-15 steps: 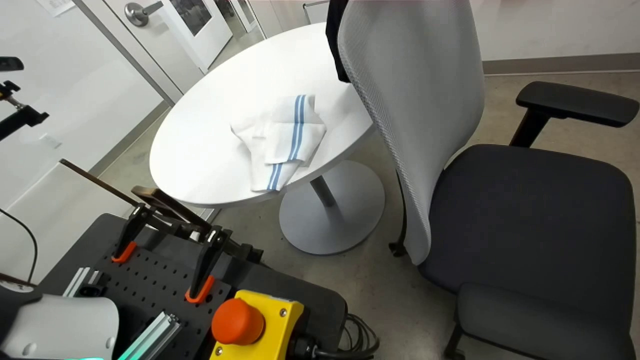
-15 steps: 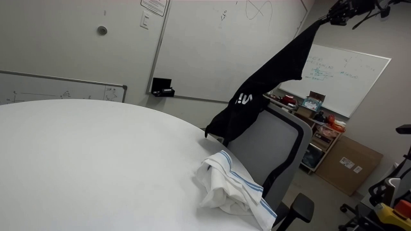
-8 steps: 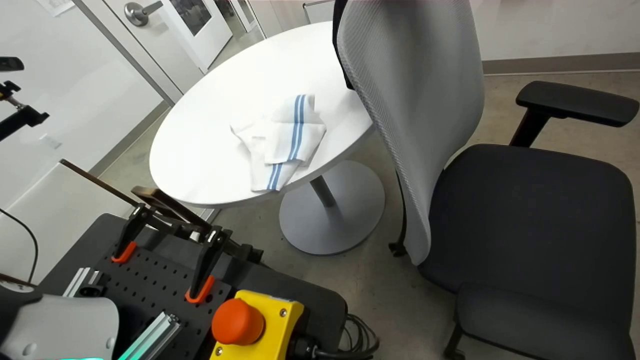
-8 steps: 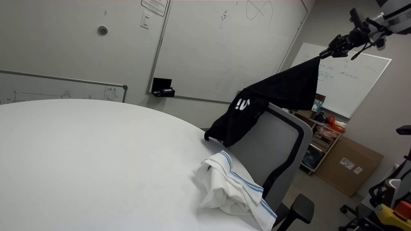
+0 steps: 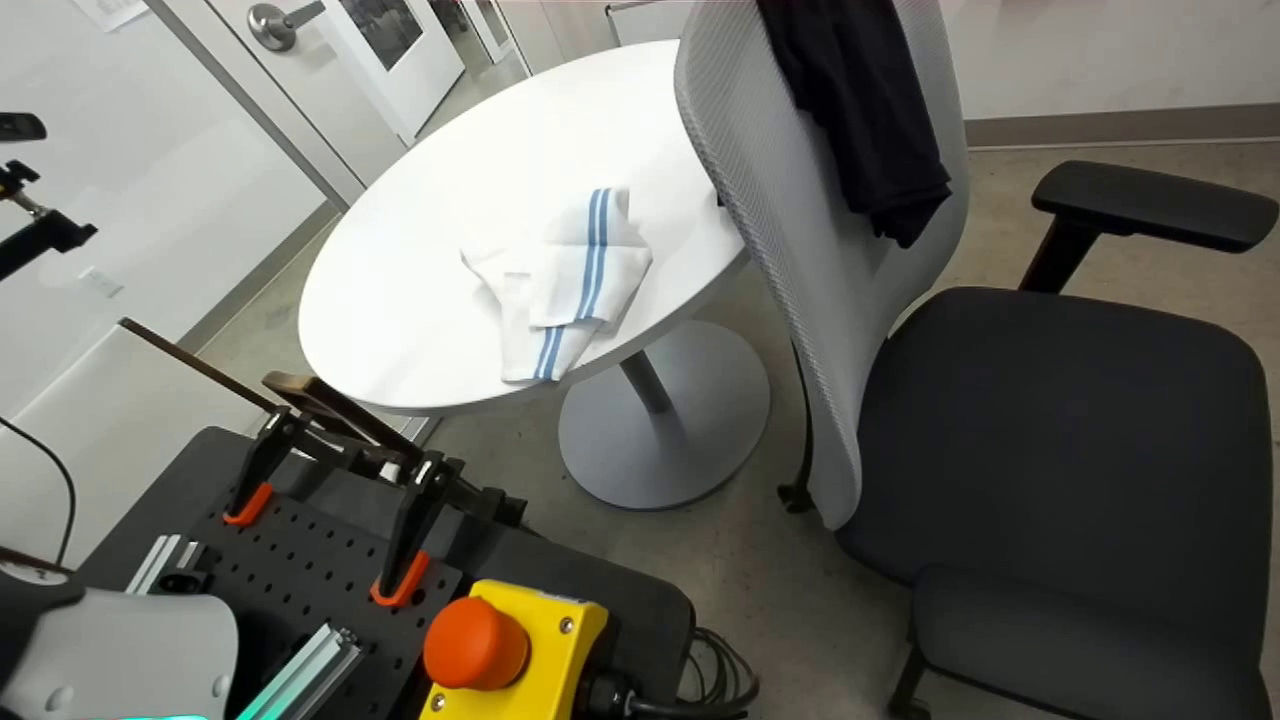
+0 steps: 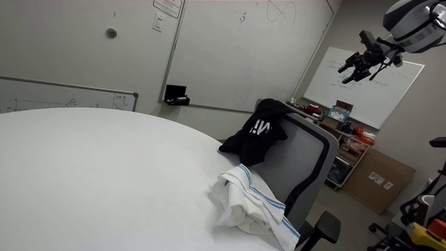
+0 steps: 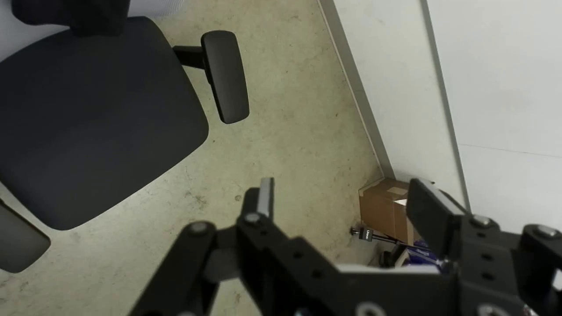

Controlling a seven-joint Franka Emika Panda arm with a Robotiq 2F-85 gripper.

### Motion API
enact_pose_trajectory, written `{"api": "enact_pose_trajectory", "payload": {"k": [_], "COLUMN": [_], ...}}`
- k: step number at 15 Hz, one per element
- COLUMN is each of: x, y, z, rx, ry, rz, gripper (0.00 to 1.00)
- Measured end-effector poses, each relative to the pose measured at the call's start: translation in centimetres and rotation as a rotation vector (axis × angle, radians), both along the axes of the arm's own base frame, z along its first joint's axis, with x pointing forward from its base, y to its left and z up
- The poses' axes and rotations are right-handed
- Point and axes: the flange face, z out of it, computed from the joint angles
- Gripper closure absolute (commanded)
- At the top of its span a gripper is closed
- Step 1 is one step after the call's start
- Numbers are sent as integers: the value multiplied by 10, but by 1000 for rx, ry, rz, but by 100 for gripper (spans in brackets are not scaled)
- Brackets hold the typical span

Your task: Pick up the black shirt on the table and put it on the chair

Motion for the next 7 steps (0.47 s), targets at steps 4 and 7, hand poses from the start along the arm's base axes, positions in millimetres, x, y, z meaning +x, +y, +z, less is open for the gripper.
{"api": "enact_pose_trajectory", "payload": {"k": [4,7], "x": [13,24], "y": [10,25], "z": [-3,-4], "rx": [-22,-24], "ry": [28,36], "rz": [36,70], "gripper": [0,0]}}
